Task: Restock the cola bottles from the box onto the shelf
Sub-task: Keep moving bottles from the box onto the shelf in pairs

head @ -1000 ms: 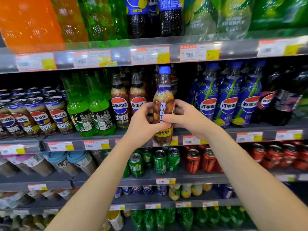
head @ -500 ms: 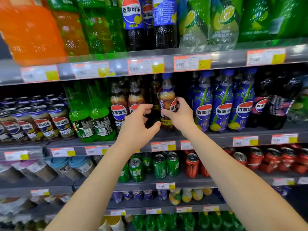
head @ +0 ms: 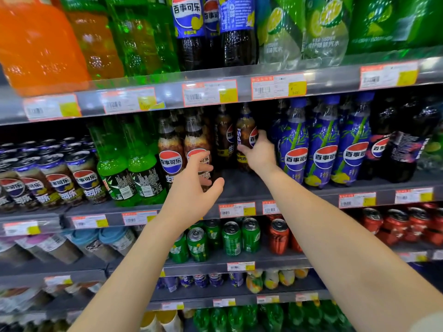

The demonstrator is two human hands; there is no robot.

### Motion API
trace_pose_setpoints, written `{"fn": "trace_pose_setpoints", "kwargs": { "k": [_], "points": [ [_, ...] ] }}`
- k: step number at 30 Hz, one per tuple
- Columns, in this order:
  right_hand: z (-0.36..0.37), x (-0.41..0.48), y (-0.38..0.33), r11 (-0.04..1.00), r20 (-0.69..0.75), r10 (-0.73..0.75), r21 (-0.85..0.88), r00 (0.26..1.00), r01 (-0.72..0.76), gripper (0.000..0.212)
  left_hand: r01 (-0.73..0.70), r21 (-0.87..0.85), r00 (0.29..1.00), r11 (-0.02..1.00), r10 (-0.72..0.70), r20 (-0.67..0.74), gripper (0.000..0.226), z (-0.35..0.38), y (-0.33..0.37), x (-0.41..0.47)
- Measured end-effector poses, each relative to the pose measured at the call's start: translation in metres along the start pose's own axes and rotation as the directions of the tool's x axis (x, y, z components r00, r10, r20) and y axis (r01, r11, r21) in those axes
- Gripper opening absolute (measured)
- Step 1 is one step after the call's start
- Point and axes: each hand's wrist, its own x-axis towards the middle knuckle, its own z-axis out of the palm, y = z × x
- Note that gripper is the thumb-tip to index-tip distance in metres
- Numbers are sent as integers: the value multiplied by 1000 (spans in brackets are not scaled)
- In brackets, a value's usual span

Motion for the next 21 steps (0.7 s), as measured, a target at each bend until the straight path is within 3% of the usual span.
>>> {"fn": "trace_pose_setpoints", "kwargs": {
  "k": [5, 11, 21],
  "points": [
    [5, 15, 0, 998, 4, 46, -54, 999, -46, 64, 16, -1, 1000, 1000, -15, 24, 58, -7, -7, 0],
    [12, 30, 1, 995, 33, 100, -1, 994, -100, 67, 30, 5, 999, 1000, -30, 32, 46, -12, -5, 5],
    [19, 35, -1, 991, 59, 133, -1, 989, -133, 70, 55, 7, 997, 998, -55, 61, 47, -14, -9, 5]
  ]
}}
